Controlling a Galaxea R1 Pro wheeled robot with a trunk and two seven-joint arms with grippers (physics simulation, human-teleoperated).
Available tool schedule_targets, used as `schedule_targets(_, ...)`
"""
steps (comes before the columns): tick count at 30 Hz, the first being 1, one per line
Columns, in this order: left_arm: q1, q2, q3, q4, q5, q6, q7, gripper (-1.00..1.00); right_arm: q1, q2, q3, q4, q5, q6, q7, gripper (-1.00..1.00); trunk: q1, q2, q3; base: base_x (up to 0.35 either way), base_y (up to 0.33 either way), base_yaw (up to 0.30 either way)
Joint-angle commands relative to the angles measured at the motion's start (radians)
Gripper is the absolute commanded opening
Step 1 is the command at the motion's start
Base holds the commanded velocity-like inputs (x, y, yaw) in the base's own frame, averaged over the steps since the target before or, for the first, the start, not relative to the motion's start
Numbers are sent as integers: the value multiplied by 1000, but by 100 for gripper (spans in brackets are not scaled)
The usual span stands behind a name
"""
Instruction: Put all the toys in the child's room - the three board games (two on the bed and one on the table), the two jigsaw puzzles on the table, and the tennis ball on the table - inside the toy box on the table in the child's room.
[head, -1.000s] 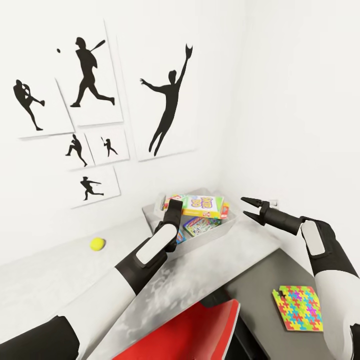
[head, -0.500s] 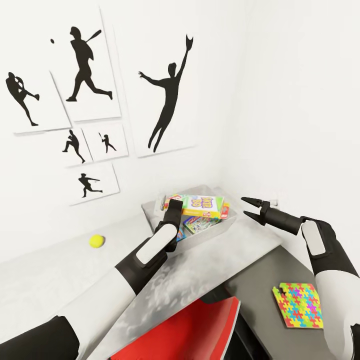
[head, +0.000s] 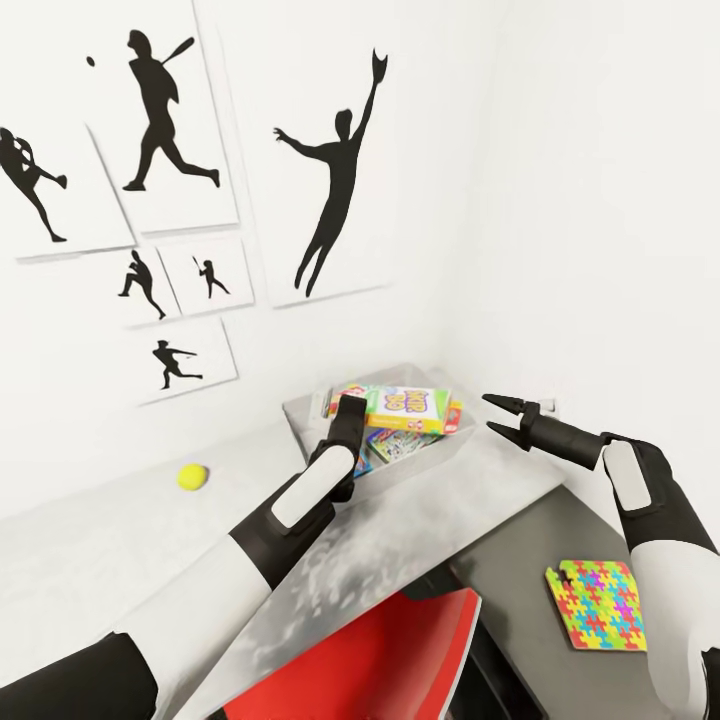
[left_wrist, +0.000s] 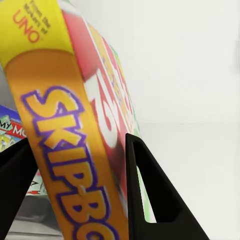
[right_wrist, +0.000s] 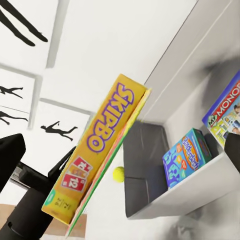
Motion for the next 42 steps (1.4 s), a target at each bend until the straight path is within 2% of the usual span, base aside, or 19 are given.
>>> schedule_targets(1,-1,0,-2,-2,3,-5,3,-100,-1,0,-2,0,6,4,7,100,1,-2,-4,0,0,0)
schedule_targets(13,-3,0,1,-38,2,-5,6,-100,-1,-1,-2,-4,3,6,7,100,1,-2,-23,0,0,0)
schedule_targets(42,-4,0,9,-43,-5,-11,6,-100,-1,-1,-5,-6,3,7,10,100,1,-2,-71,0,0,0)
